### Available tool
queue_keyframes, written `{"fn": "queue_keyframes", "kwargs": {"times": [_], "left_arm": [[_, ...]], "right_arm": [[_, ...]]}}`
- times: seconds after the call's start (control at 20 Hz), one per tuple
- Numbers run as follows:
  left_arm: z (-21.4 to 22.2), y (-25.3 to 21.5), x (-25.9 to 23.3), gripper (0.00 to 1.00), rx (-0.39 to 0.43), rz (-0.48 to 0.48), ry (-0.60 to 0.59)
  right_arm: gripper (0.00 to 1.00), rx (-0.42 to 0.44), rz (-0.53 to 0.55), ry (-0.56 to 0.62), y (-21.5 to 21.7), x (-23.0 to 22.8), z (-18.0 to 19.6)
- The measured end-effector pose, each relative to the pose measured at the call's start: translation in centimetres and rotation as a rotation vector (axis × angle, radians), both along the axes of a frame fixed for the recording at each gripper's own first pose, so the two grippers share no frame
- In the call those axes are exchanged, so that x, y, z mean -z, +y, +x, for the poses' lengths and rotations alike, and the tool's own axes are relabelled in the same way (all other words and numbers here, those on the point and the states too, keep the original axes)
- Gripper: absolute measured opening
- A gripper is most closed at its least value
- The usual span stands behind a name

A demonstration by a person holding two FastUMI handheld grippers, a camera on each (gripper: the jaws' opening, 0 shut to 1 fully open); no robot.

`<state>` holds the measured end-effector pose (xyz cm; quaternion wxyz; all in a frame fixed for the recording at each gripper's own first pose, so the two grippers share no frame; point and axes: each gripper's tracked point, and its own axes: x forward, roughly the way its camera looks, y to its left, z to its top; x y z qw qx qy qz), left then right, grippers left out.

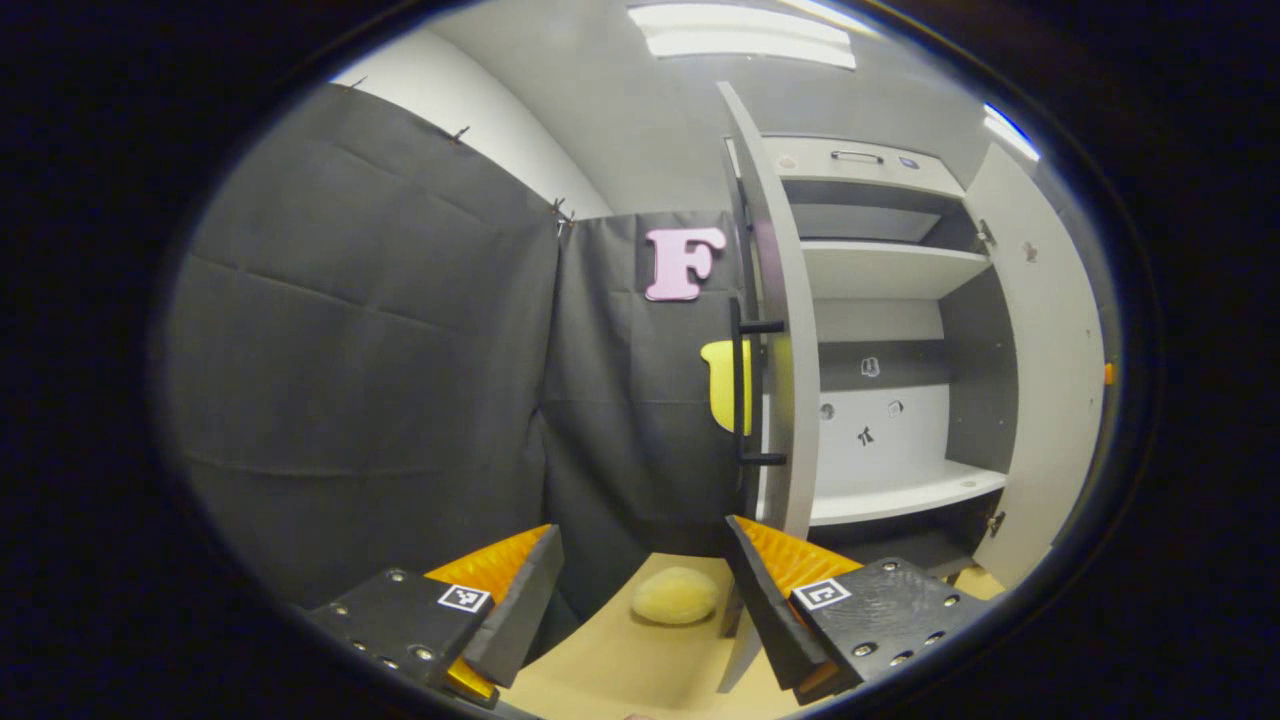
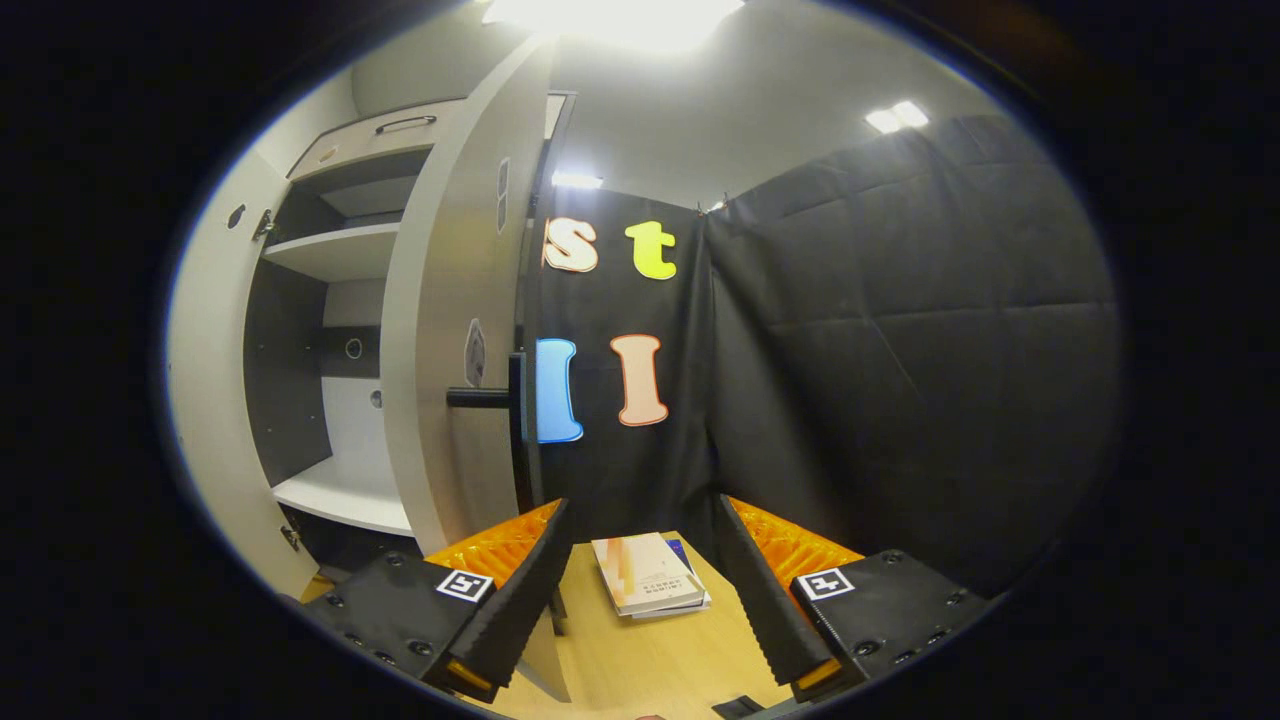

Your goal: Grasp the bottle in the cabinet with the left hand and place it on the coaster, then close the right door with the right hand and the left door with the left hand.

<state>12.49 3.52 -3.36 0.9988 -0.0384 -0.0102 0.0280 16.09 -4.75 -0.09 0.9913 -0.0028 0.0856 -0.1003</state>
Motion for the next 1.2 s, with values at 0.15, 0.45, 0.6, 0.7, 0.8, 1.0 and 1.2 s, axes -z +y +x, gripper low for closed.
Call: {"fn": "queue_keyframes", "kwargs": {"times": [0.15, 0.45, 0.6, 0.7, 0.8, 1.0, 1.2], "left_arm": [[1.1, -0.1, 0.2, 0.94, 0.03, -0.013, -0.001], [2.2, 0.3, 0.4, 0.93, 0.071, -0.006, -0.007], [2.3, 1.0, 0.6, 0.93, 0.079, -0.013, -0.005], [2.3, 1.6, 0.7, 0.93, 0.075, -0.012, -0.008], [2.1, 2.4, 0.8, 0.94, 0.068, -0.007, -0.005], [1.7, 3.5, 1.1, 0.93, 0.046, -0.001, -0.002], [1.4, 4.9, 1.4, 0.94, 0.022, -0.001, 0.015]], "right_arm": [[0.95, -0.021, 0.007, -0.008, 1.8, 0.0, -0.4], [0.95, -0.073, 0.025, -0.014, 5.8, 0.0, -0.2], [0.95, -0.088, 0.039, -0.012, 7.5, 0.2, 0.0], [0.95, -0.11, 0.043, -0.013, 8.8, 0.1, 0.4], [0.95, -0.138, 0.048, -0.015, 10.4, 0.3, 0.8], [0.95, -0.179, 0.046, -0.013, 13.0, 0.5, 2.3], [0.95, -0.22, 0.057, -0.011, 15.6, 0.7, 3.7]]}}
